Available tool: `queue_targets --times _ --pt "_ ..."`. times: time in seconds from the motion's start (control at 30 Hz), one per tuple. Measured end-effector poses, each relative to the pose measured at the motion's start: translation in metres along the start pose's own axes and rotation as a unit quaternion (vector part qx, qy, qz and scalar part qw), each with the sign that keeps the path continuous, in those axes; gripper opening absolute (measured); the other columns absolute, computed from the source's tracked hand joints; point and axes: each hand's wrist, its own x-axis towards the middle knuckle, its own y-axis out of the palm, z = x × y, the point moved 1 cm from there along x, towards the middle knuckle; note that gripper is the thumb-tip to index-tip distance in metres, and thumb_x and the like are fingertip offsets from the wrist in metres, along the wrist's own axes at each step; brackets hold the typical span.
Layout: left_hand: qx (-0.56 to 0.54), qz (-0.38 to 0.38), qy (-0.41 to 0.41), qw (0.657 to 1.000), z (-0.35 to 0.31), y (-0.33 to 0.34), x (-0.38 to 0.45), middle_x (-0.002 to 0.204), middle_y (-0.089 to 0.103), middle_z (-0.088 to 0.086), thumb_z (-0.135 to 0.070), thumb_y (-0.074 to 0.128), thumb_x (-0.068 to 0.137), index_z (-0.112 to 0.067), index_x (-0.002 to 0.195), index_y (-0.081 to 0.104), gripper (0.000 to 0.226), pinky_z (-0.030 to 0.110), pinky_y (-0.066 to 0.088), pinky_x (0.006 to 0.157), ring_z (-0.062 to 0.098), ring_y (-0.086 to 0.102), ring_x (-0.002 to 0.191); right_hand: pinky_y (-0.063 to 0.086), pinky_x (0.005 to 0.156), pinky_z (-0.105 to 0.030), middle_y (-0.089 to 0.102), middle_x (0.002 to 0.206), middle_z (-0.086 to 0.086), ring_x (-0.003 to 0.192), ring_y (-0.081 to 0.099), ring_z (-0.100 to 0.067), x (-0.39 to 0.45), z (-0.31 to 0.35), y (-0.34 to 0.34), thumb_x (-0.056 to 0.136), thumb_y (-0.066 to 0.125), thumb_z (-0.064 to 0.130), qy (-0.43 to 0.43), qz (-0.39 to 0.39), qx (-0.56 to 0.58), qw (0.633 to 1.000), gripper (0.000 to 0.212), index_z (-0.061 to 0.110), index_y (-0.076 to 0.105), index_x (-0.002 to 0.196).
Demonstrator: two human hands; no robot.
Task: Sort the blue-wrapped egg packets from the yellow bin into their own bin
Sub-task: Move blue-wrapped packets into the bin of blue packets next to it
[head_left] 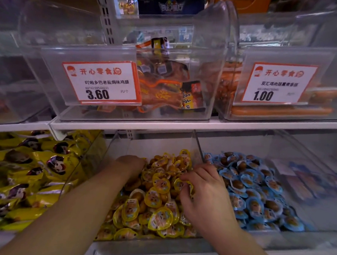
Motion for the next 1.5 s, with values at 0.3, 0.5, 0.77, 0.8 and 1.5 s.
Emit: queue_targets --times 0.3,0.5,0.77,0.8,1.5 --pt "-0.295 -0.190 -0.004 0.936 0.011 -0.032 -0.017 0.106 0.066 0.003 -0.038 0.068 0.090 -0.018 0.102 0.068 0.023 0.030 0.050 0.079 0.019 0.062 0.096 0.053 0.084 -0.042 0.068 0.091 0.007 0.104 0.056 -0.017 0.000 -0.003 0.003 0.082 0.051 0.028 -0.007 0.010 0.007 1.000 0.026 0.019 0.075 0.088" --pt "-0.541 -0.277 0.126 0.784 -0.046 -0.039 -0.124 0.097 0.070 -0.021 -0.018 0.072 0.089 -0.037 0.101 0.066 0.024 0.010 0.047 0.074 -0.004 0.065 0.090 0.052 0.088 -0.042 0.066 0.106 0.012 0.103 0.059 -0.012 0.004 0.010 -0.013 0.093 0.050 0.038 0.087 -0.043 0.164 0.982 0.032 0.024 0.067 0.116" --pt "-0.464 -0.419 0.188 0.758 -0.138 -0.045 -0.187 0.116 0.060 -0.021 -0.017 0.059 0.086 -0.039 0.119 0.055 0.040 0.016 0.041 0.093 0.000 0.055 0.109 0.055 0.093 -0.040 0.075 0.109 -0.005 0.104 0.071 -0.019 0.001 0.035 -0.043 0.080 0.062 0.052 0.378 0.012 0.617 0.690 0.037 0.025 0.077 0.102" --pt "-0.418 -0.425 0.176 0.783 -0.144 -0.046 -0.186 0.120 0.057 -0.017 -0.023 0.055 0.087 -0.037 0.126 0.052 0.041 0.024 0.040 0.097 0.007 0.052 0.113 0.054 0.094 -0.041 0.075 0.109 -0.009 0.105 0.071 -0.022 0.000 0.033 -0.046 0.085 0.064 0.043 0.381 0.015 0.646 0.662 0.032 0.019 0.077 0.101" --pt "-0.616 -0.457 -0.130 0.629 0.006 0.062 -0.232 0.091 0.068 -0.010 -0.018 0.062 0.096 -0.029 0.098 0.065 0.012 0.002 0.041 0.068 -0.012 0.060 0.079 0.047 0.079 -0.012 0.069 0.093 0.019 0.088 0.064 -0.001 -0.008 0.030 -0.058 0.087 0.055 0.028 0.036 -0.013 0.144 0.989 0.021 0.029 0.072 0.100"
